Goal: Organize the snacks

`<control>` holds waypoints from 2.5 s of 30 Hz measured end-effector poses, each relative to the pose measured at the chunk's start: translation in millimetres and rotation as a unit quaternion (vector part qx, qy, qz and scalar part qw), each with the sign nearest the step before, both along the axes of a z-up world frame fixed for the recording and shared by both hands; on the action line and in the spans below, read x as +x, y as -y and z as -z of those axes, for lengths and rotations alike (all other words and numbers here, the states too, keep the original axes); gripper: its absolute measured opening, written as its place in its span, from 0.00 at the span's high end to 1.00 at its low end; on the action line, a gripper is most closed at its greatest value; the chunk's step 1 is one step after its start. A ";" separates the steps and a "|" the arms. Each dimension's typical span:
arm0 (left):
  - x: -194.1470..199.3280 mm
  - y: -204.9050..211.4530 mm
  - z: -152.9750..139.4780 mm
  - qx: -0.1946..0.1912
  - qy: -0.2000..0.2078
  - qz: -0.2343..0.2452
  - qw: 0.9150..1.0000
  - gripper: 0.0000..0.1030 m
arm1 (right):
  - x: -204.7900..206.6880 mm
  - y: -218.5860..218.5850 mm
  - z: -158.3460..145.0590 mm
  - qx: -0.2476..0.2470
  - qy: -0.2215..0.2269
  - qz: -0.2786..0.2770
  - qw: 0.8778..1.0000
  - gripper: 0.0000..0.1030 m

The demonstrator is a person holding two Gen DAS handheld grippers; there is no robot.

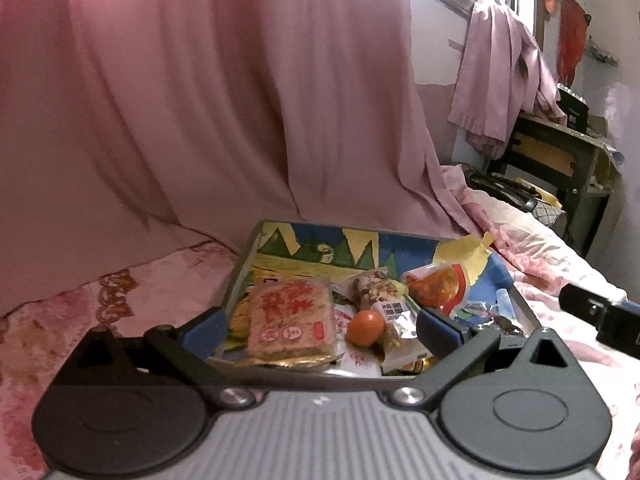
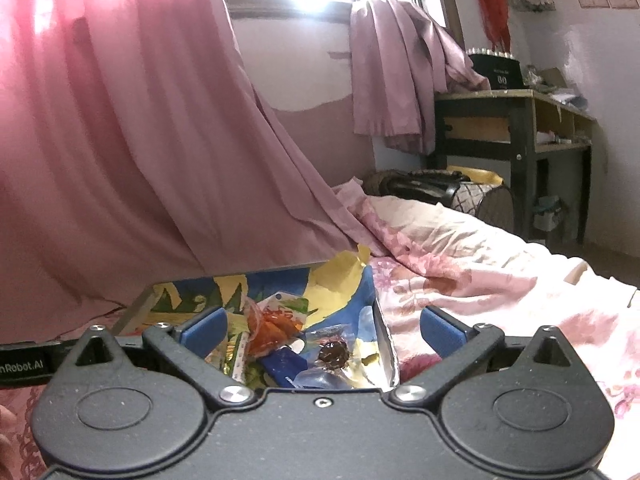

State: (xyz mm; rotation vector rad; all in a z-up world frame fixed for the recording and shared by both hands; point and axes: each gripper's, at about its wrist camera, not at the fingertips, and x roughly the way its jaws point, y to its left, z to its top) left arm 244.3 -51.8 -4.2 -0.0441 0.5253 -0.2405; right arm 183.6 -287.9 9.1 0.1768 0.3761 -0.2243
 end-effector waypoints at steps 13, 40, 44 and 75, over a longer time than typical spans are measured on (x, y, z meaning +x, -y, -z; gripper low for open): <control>-56.4 -19.5 -12.2 0.012 0.011 -0.016 1.000 0.00 | -54.8 -4.4 -13.6 0.013 0.008 0.000 1.000 0.01; -154.7 -36.6 -3.2 0.058 -0.004 -0.047 0.997 0.00 | -138.9 -30.6 -13.7 0.009 -0.037 -0.030 0.999 0.01; -161.9 -37.6 -2.8 0.051 -0.010 -0.048 0.998 0.00 | -145.4 -31.9 -10.7 0.009 -0.049 -0.031 0.998 0.01; -168.7 -41.3 5.0 0.051 -0.054 -0.065 0.995 0.00 | -154.1 -41.5 1.6 -0.002 -0.087 -0.032 0.996 0.01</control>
